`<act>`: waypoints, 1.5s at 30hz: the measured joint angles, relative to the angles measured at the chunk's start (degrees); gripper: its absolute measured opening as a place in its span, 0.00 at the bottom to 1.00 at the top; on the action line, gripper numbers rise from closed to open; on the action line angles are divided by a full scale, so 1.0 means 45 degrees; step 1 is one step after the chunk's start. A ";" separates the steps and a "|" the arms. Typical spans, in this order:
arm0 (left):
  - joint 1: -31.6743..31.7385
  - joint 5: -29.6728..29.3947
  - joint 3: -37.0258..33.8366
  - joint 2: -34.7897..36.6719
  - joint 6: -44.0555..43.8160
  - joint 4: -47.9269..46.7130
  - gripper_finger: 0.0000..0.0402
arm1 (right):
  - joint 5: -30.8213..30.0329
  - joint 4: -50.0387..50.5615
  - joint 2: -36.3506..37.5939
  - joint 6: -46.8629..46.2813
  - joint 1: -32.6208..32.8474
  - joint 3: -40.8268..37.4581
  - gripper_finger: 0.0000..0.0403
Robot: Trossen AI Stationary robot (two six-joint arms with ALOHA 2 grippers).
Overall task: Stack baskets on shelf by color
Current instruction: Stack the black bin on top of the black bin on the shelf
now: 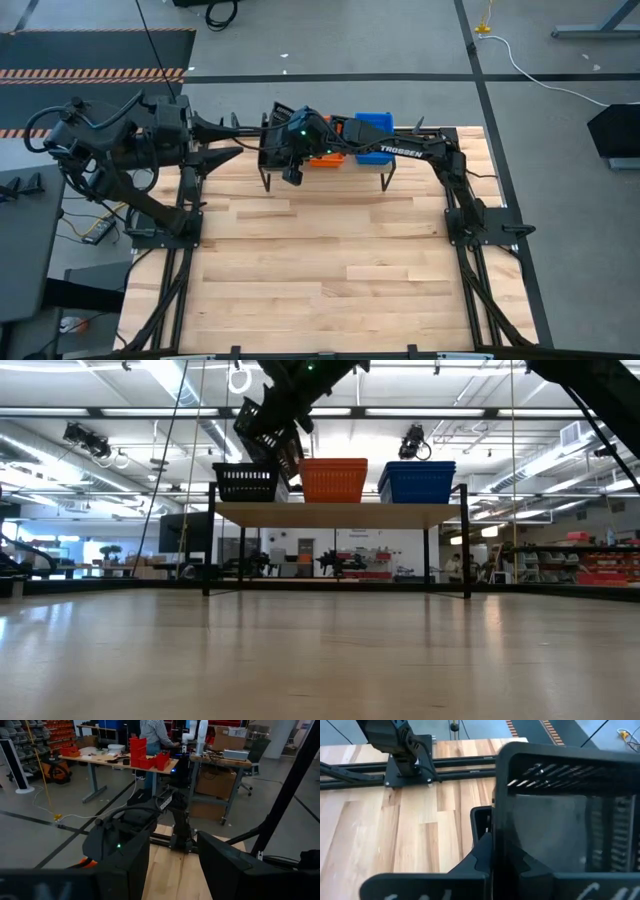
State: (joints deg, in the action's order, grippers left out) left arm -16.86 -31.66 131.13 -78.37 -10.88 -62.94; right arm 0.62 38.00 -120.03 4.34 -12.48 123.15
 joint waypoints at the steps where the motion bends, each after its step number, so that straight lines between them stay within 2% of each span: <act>1: 0.0000 0.0000 0.0000 0.0000 -0.0010 0.0005 0.43 | 0.0048 -0.0006 0.0000 0.0039 -0.0006 0.0000 0.05; 15: 0.0000 0.0000 0.0000 0.0000 -0.0075 0.0020 0.43 | 0.0494 -0.0344 0.0000 0.0087 0.0010 0.0000 0.09; 26: 0.0000 0.0000 0.0000 0.0000 -0.0109 0.0015 0.43 | 0.0429 -0.0495 0.0005 0.0087 0.0016 -0.0262 0.34; 31: -0.0005 0.0000 0.0000 0.0000 -0.0109 0.0012 0.43 | 0.0404 -0.0534 0.0005 0.0083 0.0070 -0.0520 0.41; 36: -0.0033 0.0000 0.0000 0.0000 -0.0109 0.0010 0.43 | -0.0021 -0.0490 0.0005 0.0079 0.0081 -0.0767 0.40; 45: -0.0034 0.0000 0.0000 0.0000 -0.0206 0.0011 0.43 | -0.0455 -0.2158 0.0005 0.0154 0.0157 -0.0767 0.27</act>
State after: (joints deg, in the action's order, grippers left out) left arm -17.01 -31.66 131.13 -78.37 -11.81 -62.89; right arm -1.43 28.29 -120.01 5.03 -11.77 119.70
